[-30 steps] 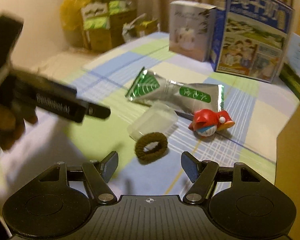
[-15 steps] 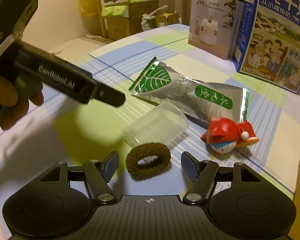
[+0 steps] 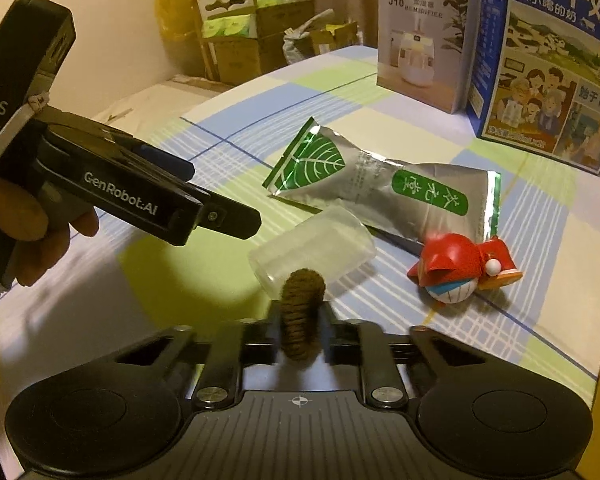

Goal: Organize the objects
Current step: 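Grasp the brown hair tie with the right tool while the left tool grasps the clear plastic cup, then lift the hair tie and cup and carry both over the cardboard box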

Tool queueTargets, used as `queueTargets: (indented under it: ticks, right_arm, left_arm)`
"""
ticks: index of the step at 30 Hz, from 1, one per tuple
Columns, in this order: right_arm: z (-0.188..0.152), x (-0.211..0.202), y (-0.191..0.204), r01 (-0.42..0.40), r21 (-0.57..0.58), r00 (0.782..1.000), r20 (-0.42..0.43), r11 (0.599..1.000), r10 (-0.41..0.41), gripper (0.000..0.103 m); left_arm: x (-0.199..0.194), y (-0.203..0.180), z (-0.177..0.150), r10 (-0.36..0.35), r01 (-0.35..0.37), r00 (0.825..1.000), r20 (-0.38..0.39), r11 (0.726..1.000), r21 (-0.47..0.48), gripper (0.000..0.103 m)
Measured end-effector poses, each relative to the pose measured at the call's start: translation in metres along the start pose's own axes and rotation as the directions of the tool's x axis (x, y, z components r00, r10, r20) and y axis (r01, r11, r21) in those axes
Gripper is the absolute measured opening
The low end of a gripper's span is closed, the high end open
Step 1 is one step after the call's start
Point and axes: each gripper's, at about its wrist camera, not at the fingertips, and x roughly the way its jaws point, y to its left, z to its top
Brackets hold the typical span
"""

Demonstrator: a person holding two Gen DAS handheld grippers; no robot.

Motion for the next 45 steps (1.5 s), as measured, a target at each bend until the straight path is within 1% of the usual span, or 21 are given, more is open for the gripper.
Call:
queueTargets:
  ticks: [4, 6, 11, 12, 14, 16, 19, 22, 24, 28, 32, 38, 45]
  right_arm:
    - [-0.002, -0.007, -0.008, 0.080, 0.025, 0.997, -0.006, 0.996, -0.080, 0.007]
    - [-0.004, -0.013, -0.015, 0.125, 0.067, 0.992, -0.008, 0.990, -0.125, 0.007]
    - [-0.007, -0.023, -0.038, 0.170, 0.192, 0.985, -0.010, 0.967, -0.172, 0.007]
    - [-0.008, -0.024, -0.041, 0.173, 0.205, 0.985, -0.011, 0.963, -0.175, 0.007]
    - [-0.009, -0.026, -0.045, 0.178, 0.224, 0.984, -0.014, 0.958, -0.179, 0.007]
    - [-0.010, -0.028, -0.046, 0.179, 0.229, 0.984, -0.018, 0.957, -0.180, 0.007]
    - [-0.012, -0.028, -0.047, 0.178, 0.226, 0.984, -0.025, 0.958, -0.177, 0.007]
    - [-0.013, -0.027, -0.047, 0.177, 0.227, 0.984, -0.025, 0.958, -0.176, 0.007]
    - [-0.013, -0.026, -0.047, 0.175, 0.231, 0.984, -0.025, 0.957, -0.174, 0.007]
    - [-0.013, -0.026, -0.048, 0.174, 0.241, 0.985, -0.026, 0.955, -0.173, 0.007]
    - [-0.012, -0.028, -0.048, 0.171, 0.248, 0.985, -0.020, 0.954, -0.172, 0.007]
    - [-0.008, -0.031, -0.047, 0.163, 0.254, 0.986, -0.003, 0.953, -0.168, 0.007]
    - [-0.008, -0.039, -0.046, 0.161, 0.282, 0.985, 0.021, 0.946, -0.173, 0.007]
  left_arm:
    - [0.003, -0.003, 0.000, -0.018, 0.018, 1.000, -0.006, 1.000, -0.003, 0.102]
    - [0.005, -0.008, 0.001, -0.030, 0.030, 0.999, -0.010, 1.000, 0.007, 0.101]
    - [0.009, -0.029, 0.002, -0.079, 0.080, 0.997, -0.016, 0.995, 0.062, 0.100]
    - [0.011, -0.034, 0.002, -0.085, 0.087, 0.996, -0.020, 0.993, 0.077, 0.099]
    - [0.016, -0.042, 0.002, -0.087, 0.090, 0.996, -0.032, 0.991, 0.104, 0.093]
    - [0.020, -0.048, 0.001, -0.087, 0.091, 0.996, -0.037, 0.988, 0.125, 0.091]
    - [0.025, -0.056, 0.001, -0.079, 0.084, 0.996, -0.044, 0.985, 0.147, 0.087]
    - [0.030, -0.060, 0.002, -0.062, 0.069, 0.997, -0.045, 0.984, 0.165, 0.080]
    - [0.033, -0.062, 0.002, -0.055, 0.063, 0.997, -0.050, 0.983, 0.174, 0.070]
    - [0.039, -0.065, 0.001, -0.035, 0.046, 0.998, -0.061, 0.979, 0.199, 0.063]
    - [0.041, -0.066, 0.001, -0.019, 0.030, 0.998, -0.055, 0.977, 0.209, 0.046]
    - [0.037, -0.066, 0.001, -0.021, 0.032, 0.998, -0.066, 0.983, 0.182, 0.046]
    - [0.022, -0.068, 0.005, -0.010, 0.017, 0.999, -0.043, 0.985, 0.172, 0.046]
